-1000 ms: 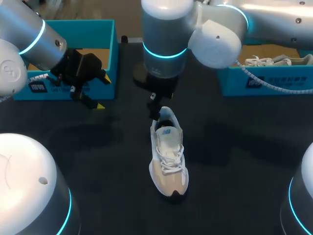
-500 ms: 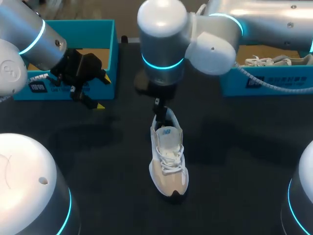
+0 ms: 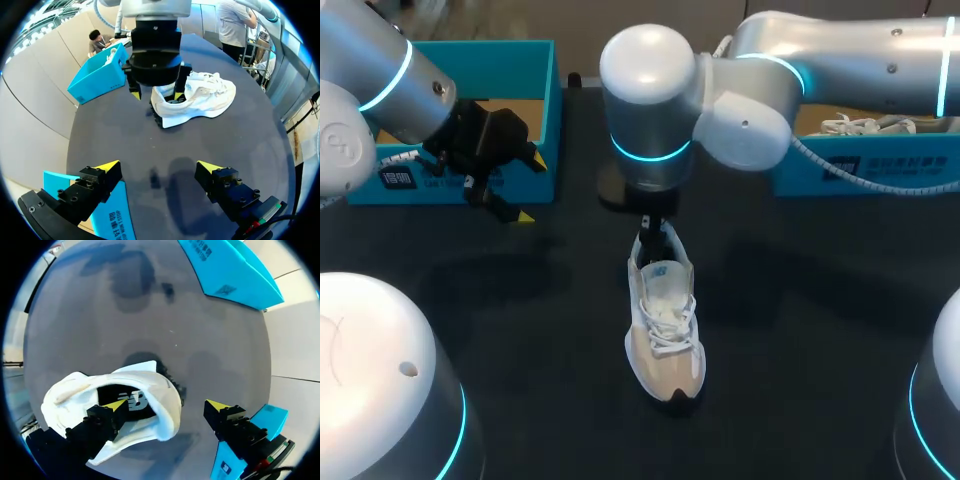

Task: Take the shoe out of the shoebox, open the shoe tongue, remove and reinsert the insole, then place the shoe into the shoebox

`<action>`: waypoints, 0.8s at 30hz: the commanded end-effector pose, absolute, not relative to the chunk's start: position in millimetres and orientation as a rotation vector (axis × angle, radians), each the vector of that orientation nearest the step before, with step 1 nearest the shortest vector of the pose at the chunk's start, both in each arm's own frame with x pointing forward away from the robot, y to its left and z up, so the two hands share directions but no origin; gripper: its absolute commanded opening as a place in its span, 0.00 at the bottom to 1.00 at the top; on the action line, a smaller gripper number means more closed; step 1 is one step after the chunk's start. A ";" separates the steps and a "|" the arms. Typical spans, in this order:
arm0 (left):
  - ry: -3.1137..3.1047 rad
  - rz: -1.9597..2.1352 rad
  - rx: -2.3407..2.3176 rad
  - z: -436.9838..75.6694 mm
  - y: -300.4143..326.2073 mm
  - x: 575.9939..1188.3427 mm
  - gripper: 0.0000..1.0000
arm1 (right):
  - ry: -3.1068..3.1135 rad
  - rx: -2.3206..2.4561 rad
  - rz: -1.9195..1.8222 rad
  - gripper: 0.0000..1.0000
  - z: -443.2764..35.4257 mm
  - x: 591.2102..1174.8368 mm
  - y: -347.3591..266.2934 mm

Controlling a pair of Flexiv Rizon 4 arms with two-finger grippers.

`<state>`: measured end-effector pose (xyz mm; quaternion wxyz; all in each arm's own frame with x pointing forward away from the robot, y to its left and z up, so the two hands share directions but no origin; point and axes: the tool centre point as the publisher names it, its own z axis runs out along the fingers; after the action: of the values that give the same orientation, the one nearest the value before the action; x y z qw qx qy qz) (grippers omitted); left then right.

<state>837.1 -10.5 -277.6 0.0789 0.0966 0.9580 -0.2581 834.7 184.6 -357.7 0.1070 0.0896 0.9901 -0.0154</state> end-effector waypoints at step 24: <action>2.867 -0.769 0.289 -277.7 -10.4 836.3 1.00 | 2.945 0.264 -0.048 0.00 -370.0 838.4 181.7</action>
<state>837.1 -10.5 -277.6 0.0789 0.0966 0.9580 -0.2581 840.0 180.3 -375.5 0.0892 0.0871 0.9921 -0.0139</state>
